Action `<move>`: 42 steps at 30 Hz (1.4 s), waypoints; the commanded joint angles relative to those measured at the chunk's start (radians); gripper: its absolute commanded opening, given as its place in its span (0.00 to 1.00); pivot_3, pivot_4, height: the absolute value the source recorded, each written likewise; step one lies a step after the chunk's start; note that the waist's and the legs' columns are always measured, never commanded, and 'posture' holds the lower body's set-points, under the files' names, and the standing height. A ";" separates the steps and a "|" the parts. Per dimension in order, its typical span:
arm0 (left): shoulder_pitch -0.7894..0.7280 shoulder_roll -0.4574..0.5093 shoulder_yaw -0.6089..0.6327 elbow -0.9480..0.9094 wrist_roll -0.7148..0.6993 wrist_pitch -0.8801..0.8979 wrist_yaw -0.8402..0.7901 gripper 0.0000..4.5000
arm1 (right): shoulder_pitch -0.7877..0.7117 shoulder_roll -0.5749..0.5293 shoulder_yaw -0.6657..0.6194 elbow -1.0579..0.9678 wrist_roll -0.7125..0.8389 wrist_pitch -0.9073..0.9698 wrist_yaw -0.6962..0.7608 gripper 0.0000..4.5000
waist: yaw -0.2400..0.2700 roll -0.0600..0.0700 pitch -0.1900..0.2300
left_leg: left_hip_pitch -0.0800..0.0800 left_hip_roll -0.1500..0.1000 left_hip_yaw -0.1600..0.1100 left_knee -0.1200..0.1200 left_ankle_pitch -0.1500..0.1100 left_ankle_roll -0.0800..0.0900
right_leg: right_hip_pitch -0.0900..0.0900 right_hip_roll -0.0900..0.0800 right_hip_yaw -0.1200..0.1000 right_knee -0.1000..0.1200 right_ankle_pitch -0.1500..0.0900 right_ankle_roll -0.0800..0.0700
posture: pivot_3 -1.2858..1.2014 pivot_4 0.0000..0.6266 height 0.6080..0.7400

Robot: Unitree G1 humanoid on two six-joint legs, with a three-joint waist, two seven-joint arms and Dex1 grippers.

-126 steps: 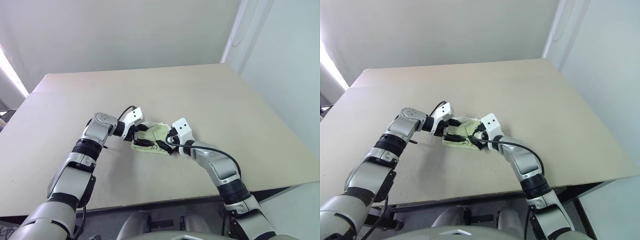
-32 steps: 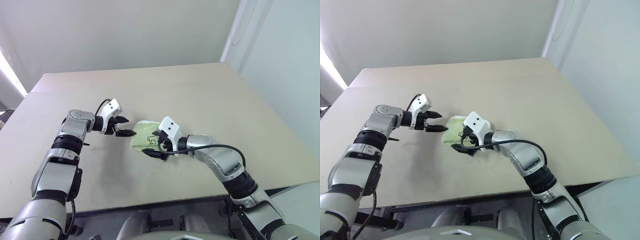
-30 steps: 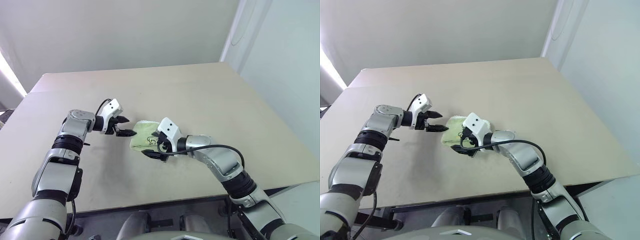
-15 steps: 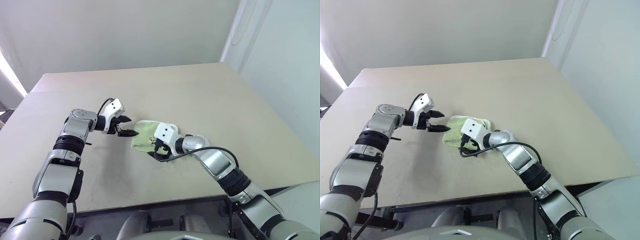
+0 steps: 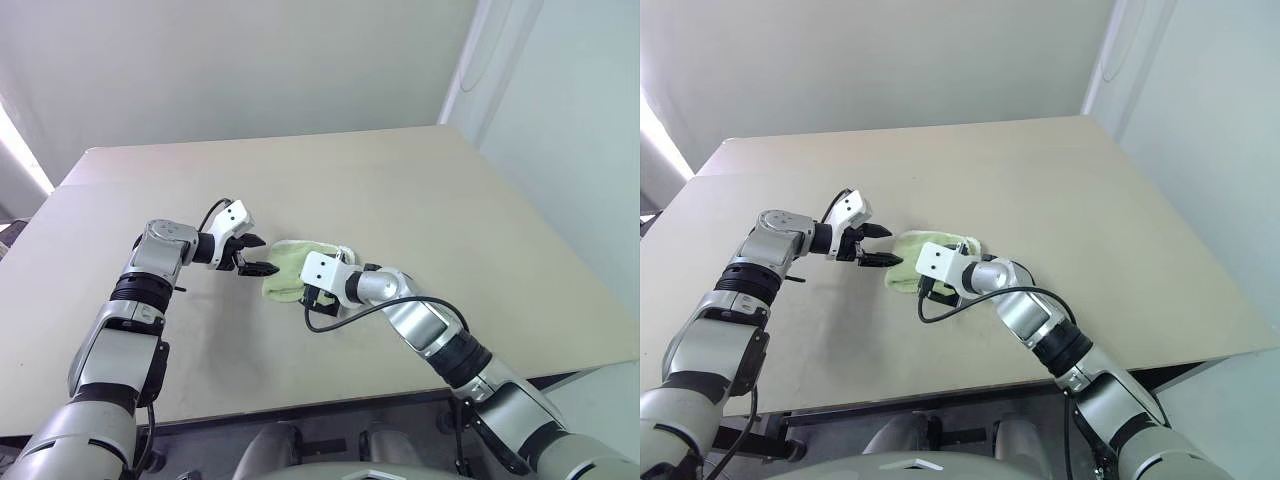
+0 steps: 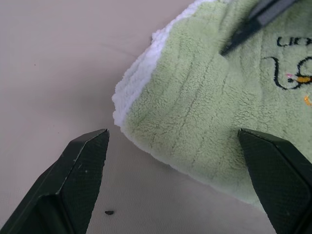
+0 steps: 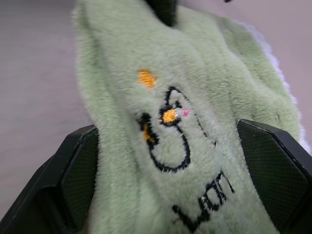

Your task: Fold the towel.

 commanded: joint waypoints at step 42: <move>-0.029 -0.012 -0.007 0.024 0.024 -0.048 0.031 1.00 | -0.039 -0.003 -0.277 -0.131 -0.049 -0.019 -0.068 0.01 | 0.004 0.000 0.000 | 0.000 0.000 -0.001 0.001 0.000 0.000 | 0.000 0.002 0.001 0.001 0.000 0.000 | 0.52 0.00 0.64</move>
